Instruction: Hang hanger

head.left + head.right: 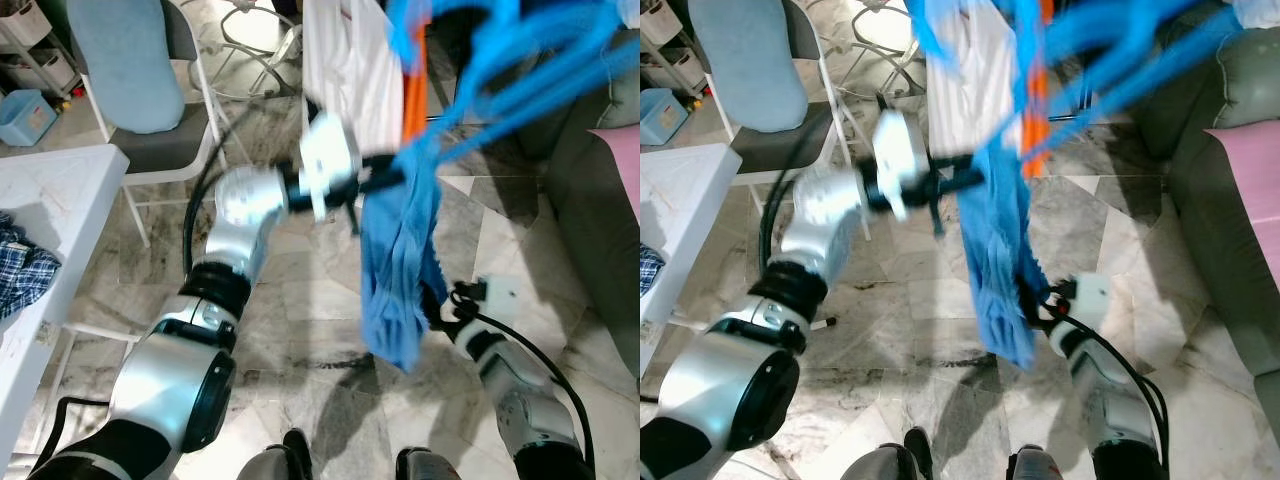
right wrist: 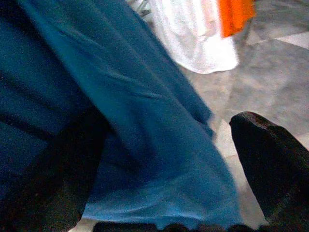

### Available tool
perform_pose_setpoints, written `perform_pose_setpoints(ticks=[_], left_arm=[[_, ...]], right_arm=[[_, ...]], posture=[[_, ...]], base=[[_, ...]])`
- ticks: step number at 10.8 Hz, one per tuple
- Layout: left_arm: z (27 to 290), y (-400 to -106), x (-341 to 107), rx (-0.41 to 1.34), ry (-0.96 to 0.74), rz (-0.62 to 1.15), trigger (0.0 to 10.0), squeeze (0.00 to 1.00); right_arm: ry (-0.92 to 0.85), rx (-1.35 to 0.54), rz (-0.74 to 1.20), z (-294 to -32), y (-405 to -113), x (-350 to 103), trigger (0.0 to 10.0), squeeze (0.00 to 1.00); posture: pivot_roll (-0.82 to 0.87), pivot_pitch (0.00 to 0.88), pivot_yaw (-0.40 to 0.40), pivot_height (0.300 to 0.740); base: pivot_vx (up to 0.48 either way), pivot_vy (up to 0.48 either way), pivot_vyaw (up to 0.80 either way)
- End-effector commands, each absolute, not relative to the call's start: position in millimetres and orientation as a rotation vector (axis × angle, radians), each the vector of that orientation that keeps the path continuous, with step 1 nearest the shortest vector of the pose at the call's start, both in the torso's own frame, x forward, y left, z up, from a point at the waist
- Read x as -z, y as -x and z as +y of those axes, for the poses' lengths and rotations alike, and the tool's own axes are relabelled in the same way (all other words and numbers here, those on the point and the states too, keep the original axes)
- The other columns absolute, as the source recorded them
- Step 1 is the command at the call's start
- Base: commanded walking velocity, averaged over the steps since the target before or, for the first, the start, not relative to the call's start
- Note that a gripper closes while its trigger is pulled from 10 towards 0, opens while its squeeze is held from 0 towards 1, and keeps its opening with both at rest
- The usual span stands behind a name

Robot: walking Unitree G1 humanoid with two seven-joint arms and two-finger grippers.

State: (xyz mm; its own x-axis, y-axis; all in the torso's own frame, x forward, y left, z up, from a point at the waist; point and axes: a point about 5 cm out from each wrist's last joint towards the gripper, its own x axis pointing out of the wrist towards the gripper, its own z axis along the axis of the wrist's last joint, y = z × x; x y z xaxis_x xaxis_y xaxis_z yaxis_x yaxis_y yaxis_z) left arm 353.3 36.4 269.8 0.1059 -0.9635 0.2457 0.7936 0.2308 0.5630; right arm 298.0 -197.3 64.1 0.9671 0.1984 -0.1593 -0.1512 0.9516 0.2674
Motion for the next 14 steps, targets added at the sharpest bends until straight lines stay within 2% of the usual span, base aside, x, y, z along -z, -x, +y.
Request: perform_pose_setpoints(ticks=[1, 5, 6, 11, 12, 14], left_arm=[[36.9, -350.3, -284.4, 1.341, -0.321, -0.696, 10.0, 0.00], [32.2, -337.5, -279.3, 1.447, -0.261, -0.660, 10.0, 0.00], [30.3, -333.6, -282.2, 1.462, -0.236, -0.666, 10.0, 0.00], [44.4, -337.8, -315.6, 1.377, -0.149, -0.728, 10.0, 0.00], [49.0, -344.3, -307.8, 1.347, -0.168, -0.689, 10.0, 0.00], [54.6, -354.0, -284.7, 1.292, -0.162, -0.590, 10.0, 0.00]], right_arm=[[-0.273, -0.173, 0.180, -194.4, -298.4, -62.9, 10.0, 0.00], [-0.287, -0.151, 0.110, -195.6, -320.4, -80.8, 10.0, 0.00], [-0.295, -0.160, 0.150, -194.4, -322.2, -75.6, 0.0, 0.00], [-0.305, -0.082, 0.426, -204.6, -286.2, -16.3, 0.0, 0.00], [-0.292, 0.025, 0.427, -224.6, -279.6, -13.9, 0.0, 0.00], [-0.241, 0.084, 0.369, -245.4, -280.0, -26.9, 0.0, 0.00]], posture=[[-0.25, 0.229, 0.160, 0.740], [-0.24, 0.236, 0.161, 0.740], [-0.24, 0.235, 0.157, 0.740], [-0.23, 0.235, 0.147, 0.740], [-0.23, 0.241, 0.147, 0.740], [-0.23, 0.241, 0.147, 0.740]], base=[[0.000, 0.000, 0.00], [0.000, 0.000, 0.00], [0.000, 0.000, 0.00], [0.000, 0.000, 0.00], [0.000, 0.000, 0.00], [0.000, 0.000, 0.00]])
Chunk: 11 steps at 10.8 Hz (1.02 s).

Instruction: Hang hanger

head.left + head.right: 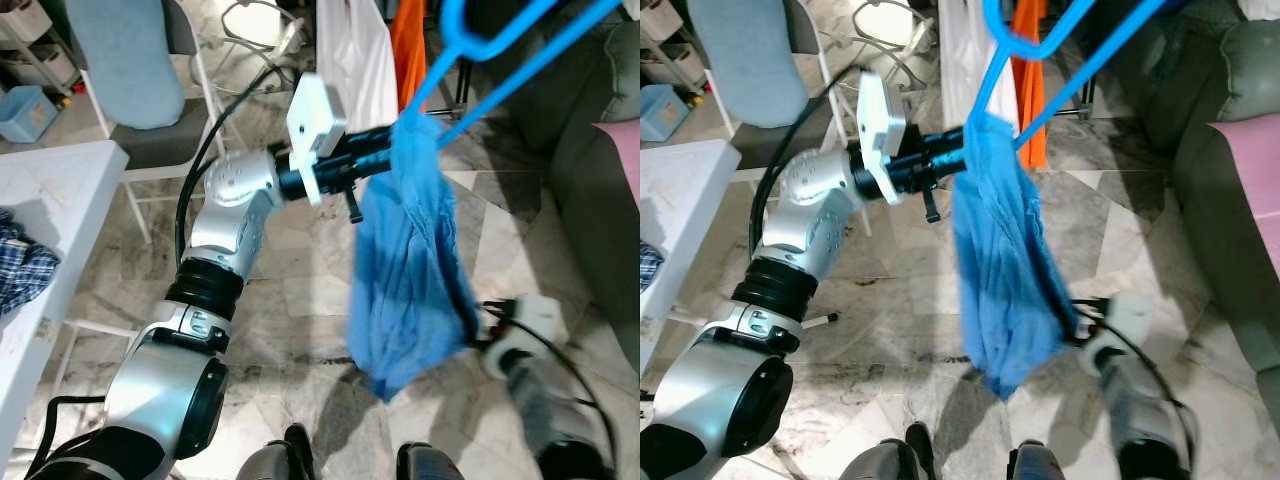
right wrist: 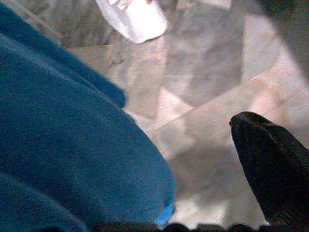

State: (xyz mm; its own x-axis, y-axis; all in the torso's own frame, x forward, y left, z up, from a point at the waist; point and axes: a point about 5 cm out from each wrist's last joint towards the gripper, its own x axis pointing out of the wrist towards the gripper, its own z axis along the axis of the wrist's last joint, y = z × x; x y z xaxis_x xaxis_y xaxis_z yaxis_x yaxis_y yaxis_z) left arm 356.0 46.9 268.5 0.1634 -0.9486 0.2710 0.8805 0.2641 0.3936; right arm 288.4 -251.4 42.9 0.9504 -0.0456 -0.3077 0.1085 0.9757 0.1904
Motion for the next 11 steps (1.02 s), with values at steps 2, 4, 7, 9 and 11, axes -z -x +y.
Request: perform_pose_setpoints(ticks=[2, 4, 7, 9, 11], left_arm=[[64.6, -364.9, -237.2, 1.193, -0.145, -0.419, 10.0, 0.00], [76.4, -367.6, -211.3, 1.120, -0.131, -0.334, 10.0, 0.00], [87.3, -356.6, -166.0, 1.093, -0.127, -0.232, 10.0, 0.00], [93.8, -341.7, -128.6, 1.116, -0.129, -0.124, 10.0, 0.00], [97.2, -323.6, -98.0, 1.161, -0.153, -0.041, 10.0, 0.00]], right_arm=[[-0.127, 0.093, 0.279, -259.1, -289.7, -55.8, 10.0, 0.00], [-0.016, 0.184, 0.262, -285.2, -289.8, -71.5, 10.0, 0.00], [-0.043, 0.427, 0.141, -337.9, -287.5, -108.4, 0.0, 0.00], [-0.064, 0.430, 0.025, -341.9, -300.6, -143.4, 0.0, 0.00], [-0.080, 0.382, -0.036, -330.2, -315.5, -167.2, 0.0, 0.00]], posture=[[-0.27, 0.241, 0.154, 0.740], [-0.28, 0.235, 0.135, 0.740], [-0.28, 0.227, 0.118, 0.740], [-0.28, 0.229, 0.120, 0.740], [-0.28, 0.233, 0.124, 0.740]], base=[[0.000, 0.000, 0.00], [0.000, 0.000, 0.00], [0.000, 0.000, 0.00], [0.000, 0.000, 0.00], [0.000, 0.000, 0.00]])
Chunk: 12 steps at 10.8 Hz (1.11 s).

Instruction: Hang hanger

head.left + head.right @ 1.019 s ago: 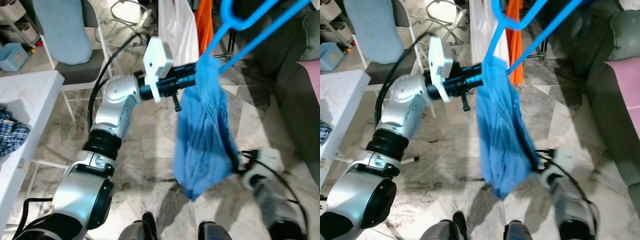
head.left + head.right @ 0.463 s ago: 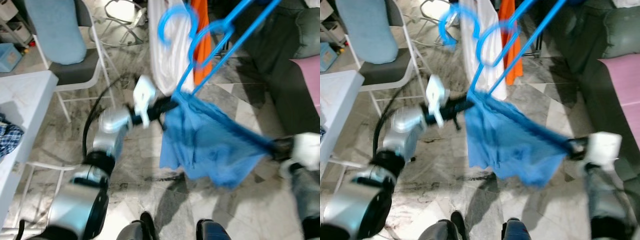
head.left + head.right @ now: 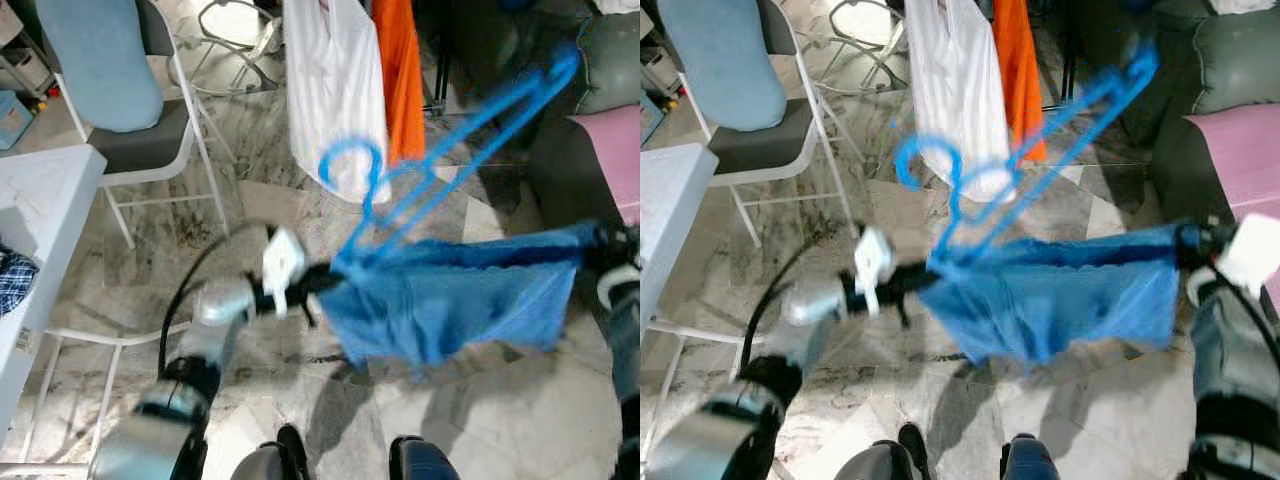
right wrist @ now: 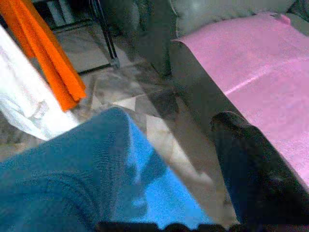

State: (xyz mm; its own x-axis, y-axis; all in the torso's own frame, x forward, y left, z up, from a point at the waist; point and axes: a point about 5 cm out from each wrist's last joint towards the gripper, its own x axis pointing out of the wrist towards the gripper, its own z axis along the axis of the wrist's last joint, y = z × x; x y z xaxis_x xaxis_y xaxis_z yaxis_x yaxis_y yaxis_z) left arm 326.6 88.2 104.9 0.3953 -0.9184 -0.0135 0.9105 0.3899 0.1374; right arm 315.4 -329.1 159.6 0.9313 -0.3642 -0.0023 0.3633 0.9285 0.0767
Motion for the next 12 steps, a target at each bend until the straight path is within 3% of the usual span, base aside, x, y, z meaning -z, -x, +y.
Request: perform_pose_setpoints(ticks=[1, 7, 9, 12], left_arm=[[96.0, -318.8, -92.5, 1.182, -0.151, -0.027, 10.0, 0.00], [97.6, -289.8, -57.3, 1.340, -0.264, 0.096, 10.0, 0.00], [103.8, -289.1, -49.6, 1.308, -0.288, 0.153, 10.0, 0.00], [107.0, -300.8, -46.4, 1.122, -0.215, 0.208, 10.0, 0.00]], right_arm=[[-0.076, 0.372, -0.044, -327.0, -319.7, -171.8, 0.0, 0.00], [-0.059, 0.374, -0.067, -331.7, -344.1, -201.4, 0.0, 0.00], [-0.060, 0.349, -0.091, -329.0, -345.8, -206.3, 0.0, 0.00], [-0.023, 0.290, -0.187, -320.5, -344.9, -224.9, 0.0, 0.00]], posture=[[-0.28, 0.234, 0.126, 0.740], [-0.27, 0.235, 0.130, 0.740], [-0.27, 0.234, 0.132, 0.740], [-0.29, 0.234, 0.140, 0.740]], base=[[0.000, 0.000, 0.00], [0.000, 0.000, 0.00], [0.000, 0.000, 0.00], [0.000, 0.000, 0.00]])
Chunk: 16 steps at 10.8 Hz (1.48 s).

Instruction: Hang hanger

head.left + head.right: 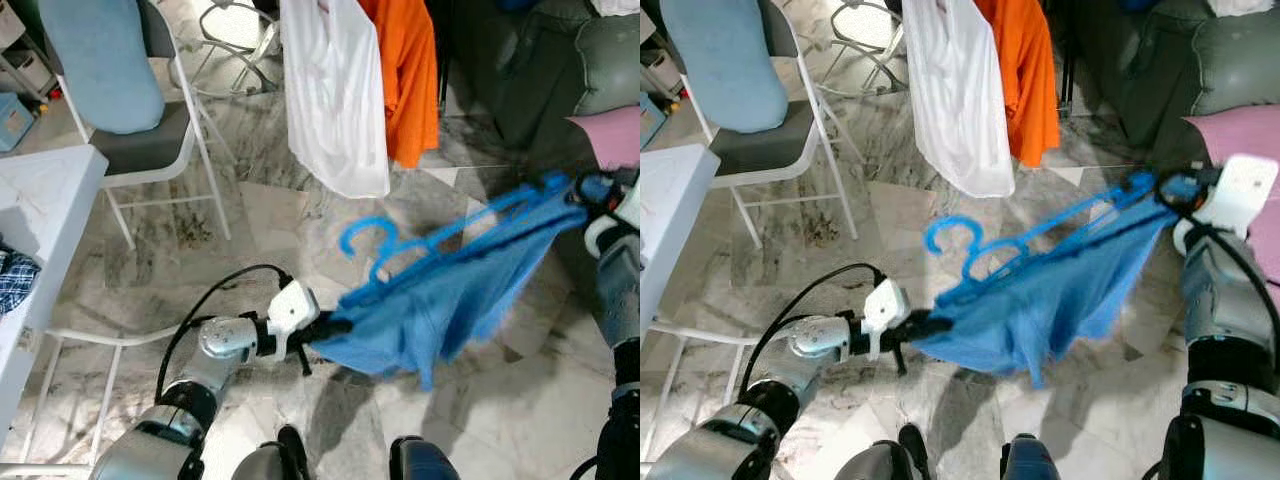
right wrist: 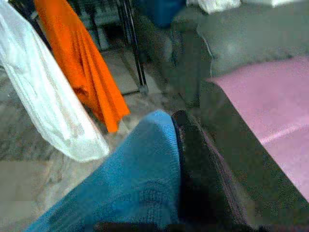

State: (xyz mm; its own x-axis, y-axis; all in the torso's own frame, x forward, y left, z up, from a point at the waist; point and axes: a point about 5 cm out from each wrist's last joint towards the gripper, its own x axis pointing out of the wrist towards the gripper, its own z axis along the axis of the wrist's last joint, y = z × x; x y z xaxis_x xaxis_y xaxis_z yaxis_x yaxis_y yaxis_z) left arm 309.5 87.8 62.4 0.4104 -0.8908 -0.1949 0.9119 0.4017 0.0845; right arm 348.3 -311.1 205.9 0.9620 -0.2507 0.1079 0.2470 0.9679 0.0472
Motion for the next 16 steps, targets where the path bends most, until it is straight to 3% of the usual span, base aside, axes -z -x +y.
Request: perform_pose_setpoints(ticks=[1, 9, 10, 11, 12, 16], left_arm=[[107.9, -306.1, -48.0, 1.055, -0.140, 0.217, 10.0, 0.00], [91.4, -289.0, -48.6, 1.352, -0.222, 0.179, 10.0, 0.00], [90.0, -287.7, -47.5, 1.369, -0.212, 0.192, 10.0, 0.00], [90.6, -284.9, -43.6, 1.384, -0.234, 0.217, 10.0, 0.00], [92.4, -283.3, -38.4, 1.370, -0.261, 0.252, 10.0, 0.00], [100.9, -291.6, -32.8, 1.197, -0.317, 0.299, 10.0, 0.00]], right_arm=[[-0.013, 0.283, -0.223, -321.1, -343.4, -230.8, 0.0, 0.00], [-0.036, 0.320, -0.196, -329.6, -346.7, -227.2, 0.0, 0.00], [-0.027, 0.294, -0.195, -324.5, -351.0, -228.1, 1.9, 0.00], [-0.026, 0.276, -0.201, -321.1, -353.3, -230.8, 1.8, 0.00], [-0.012, 0.248, -0.222, -315.7, -355.0, -238.8, 0.0, 0.00], [0.041, 0.177, -0.293, -306.2, -350.7, -264.8, 0.0, 0.00]], posture=[[-0.29, 0.234, 0.142, 0.740], [-0.29, 0.244, 0.151, 0.740], [-0.29, 0.245, 0.149, 0.740], [-0.29, 0.245, 0.150, 0.740], [-0.29, 0.244, 0.146, 0.740], [-0.30, 0.242, 0.145, 0.740]], base=[[0.000, 0.000, 0.00], [0.000, 0.000, 0.00], [0.000, 0.000, 0.00], [0.000, 0.000, 0.00], [0.000, 0.000, 0.00], [0.000, 0.000, 0.00]])
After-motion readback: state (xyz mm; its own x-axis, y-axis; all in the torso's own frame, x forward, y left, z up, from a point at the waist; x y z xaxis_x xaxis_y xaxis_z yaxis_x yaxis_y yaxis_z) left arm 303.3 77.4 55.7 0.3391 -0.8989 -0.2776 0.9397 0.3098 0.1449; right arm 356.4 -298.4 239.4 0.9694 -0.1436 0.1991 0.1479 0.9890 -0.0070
